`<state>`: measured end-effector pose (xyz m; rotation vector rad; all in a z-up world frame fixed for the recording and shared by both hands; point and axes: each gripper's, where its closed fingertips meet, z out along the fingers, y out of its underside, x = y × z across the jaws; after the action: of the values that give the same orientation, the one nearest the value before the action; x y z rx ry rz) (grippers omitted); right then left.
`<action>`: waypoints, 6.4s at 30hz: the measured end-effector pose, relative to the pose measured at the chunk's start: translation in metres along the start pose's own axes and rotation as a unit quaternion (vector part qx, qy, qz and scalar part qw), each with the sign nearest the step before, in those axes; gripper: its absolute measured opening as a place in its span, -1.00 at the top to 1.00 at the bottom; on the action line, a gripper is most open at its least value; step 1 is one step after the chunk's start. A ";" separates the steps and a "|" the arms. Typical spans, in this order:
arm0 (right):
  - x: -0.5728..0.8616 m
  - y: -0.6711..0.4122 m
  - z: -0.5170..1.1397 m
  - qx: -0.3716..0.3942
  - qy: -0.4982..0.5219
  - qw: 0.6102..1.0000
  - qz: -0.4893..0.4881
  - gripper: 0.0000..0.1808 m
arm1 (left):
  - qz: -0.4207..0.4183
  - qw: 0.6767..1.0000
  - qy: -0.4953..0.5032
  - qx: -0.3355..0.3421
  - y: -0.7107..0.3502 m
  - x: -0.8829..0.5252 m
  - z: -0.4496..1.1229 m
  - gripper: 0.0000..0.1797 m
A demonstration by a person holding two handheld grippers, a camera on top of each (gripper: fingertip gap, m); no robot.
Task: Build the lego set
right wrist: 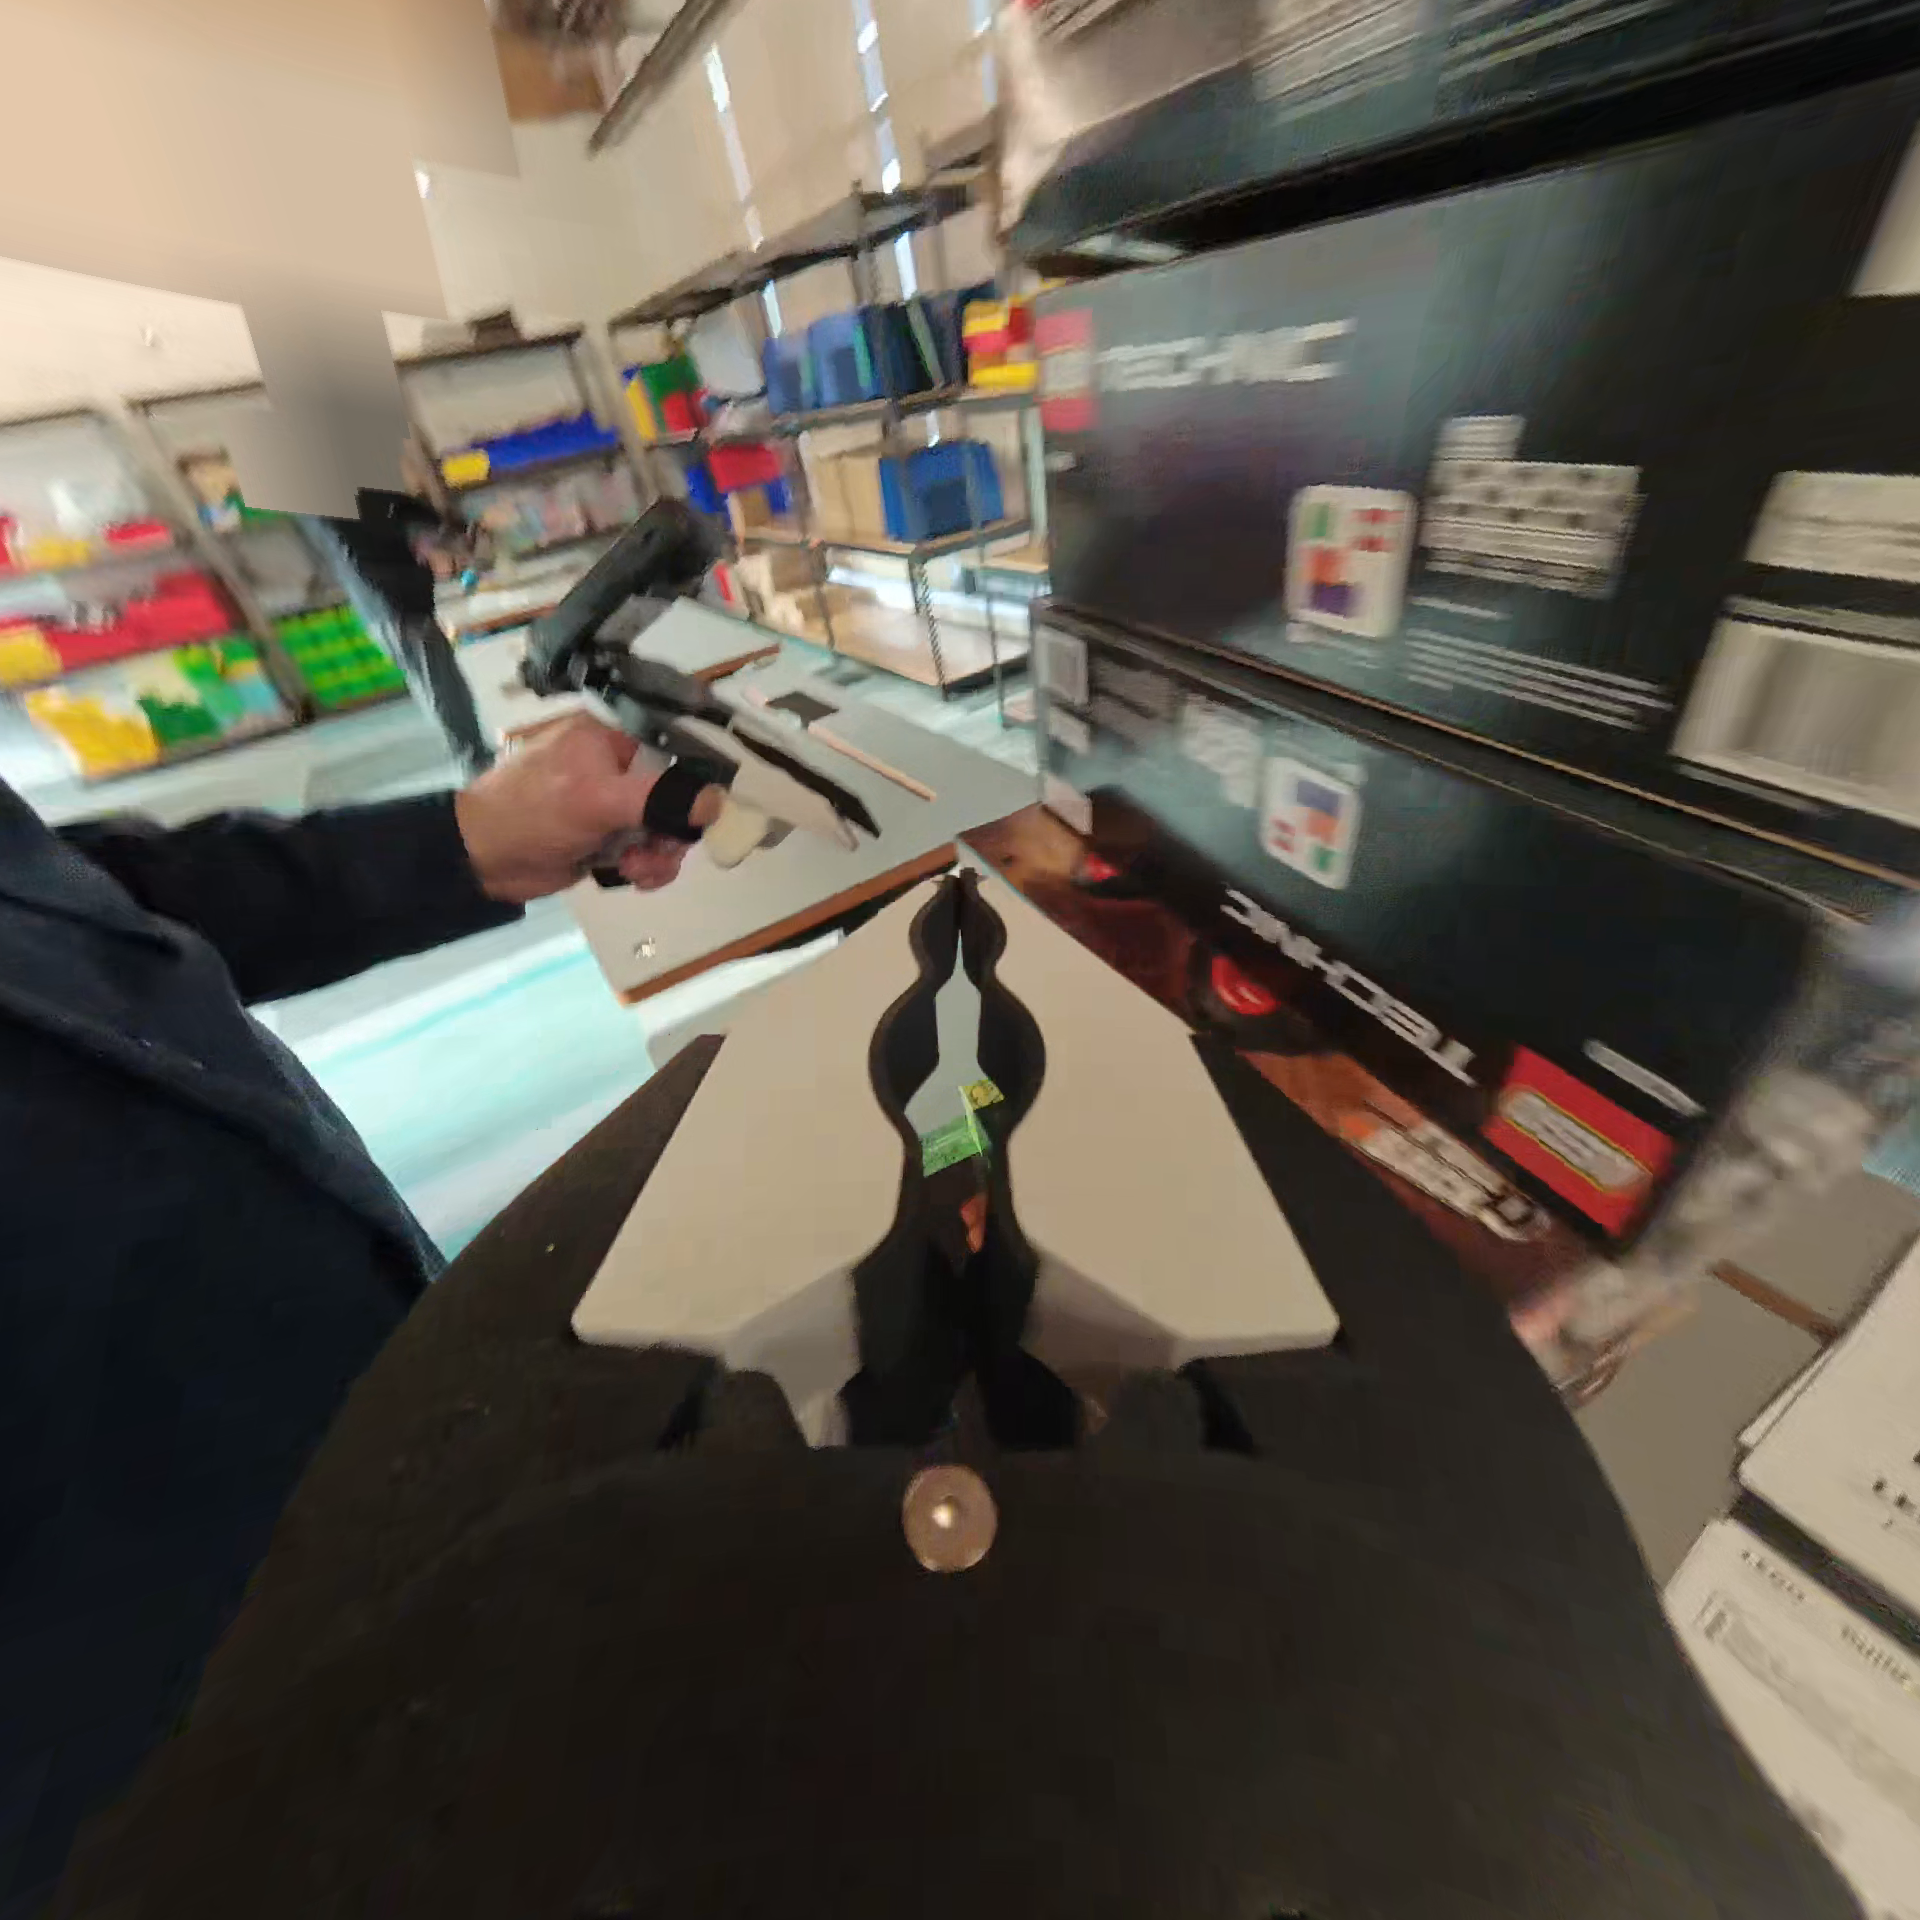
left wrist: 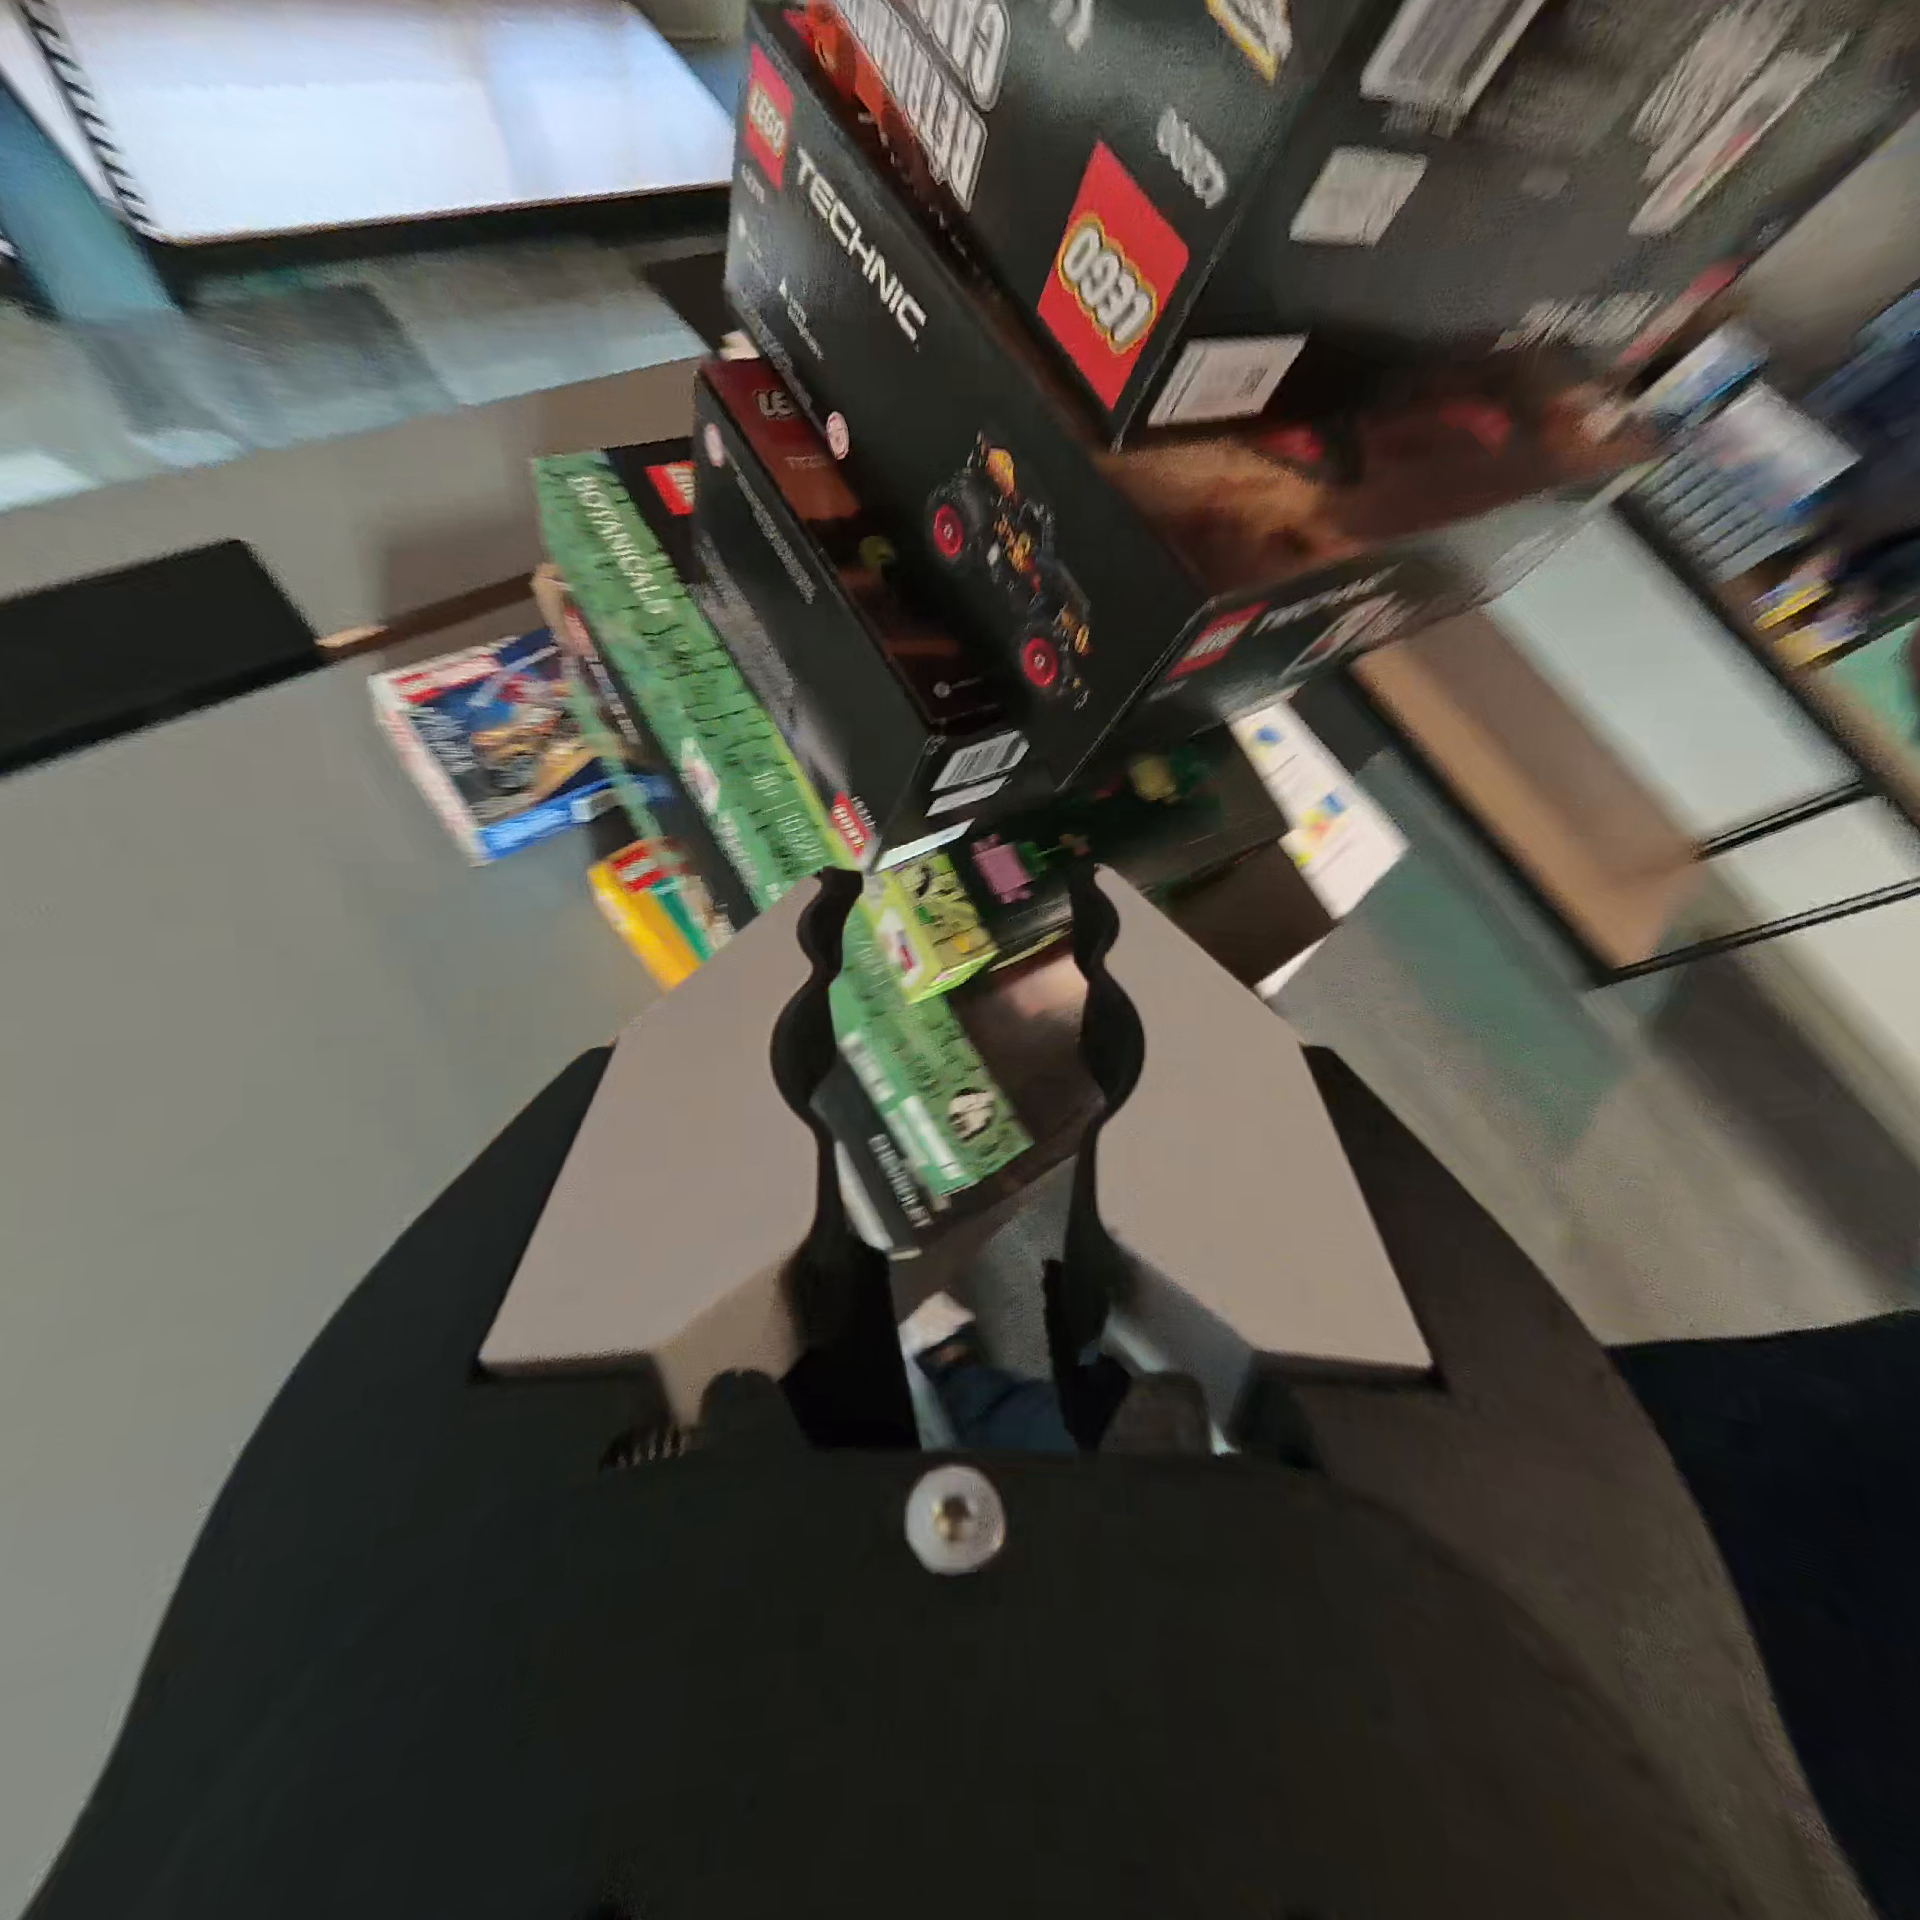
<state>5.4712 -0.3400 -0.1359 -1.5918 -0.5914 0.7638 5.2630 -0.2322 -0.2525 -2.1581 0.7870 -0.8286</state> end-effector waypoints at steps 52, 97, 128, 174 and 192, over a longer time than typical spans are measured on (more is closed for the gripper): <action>-0.349 0.048 0.239 -0.140 -0.136 0.980 -0.023 1.00 | 0.132 0.986 0.002 0.098 0.107 -0.040 -0.269 0.63; -0.202 0.034 0.318 -0.108 -0.235 0.962 0.093 1.00 | 0.087 0.882 0.407 0.221 -0.057 0.057 -0.220 1.00; -0.176 -0.020 0.347 0.010 -0.226 0.950 0.215 0.81 | 0.175 0.829 0.515 0.133 -0.059 0.049 -0.215 0.96; -0.201 0.002 0.377 -0.103 0.065 0.979 0.164 0.97 | 0.167 0.663 0.726 0.068 -0.025 0.022 -0.299 0.56; -0.214 0.019 0.392 -0.151 0.065 0.983 0.087 0.98 | 0.189 0.672 0.716 0.007 0.009 0.005 -0.296 0.69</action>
<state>5.0343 -0.2468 -0.1511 -1.9774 -0.4938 0.7168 5.0455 -0.3520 -0.0912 -0.8071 1.8049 -2.2321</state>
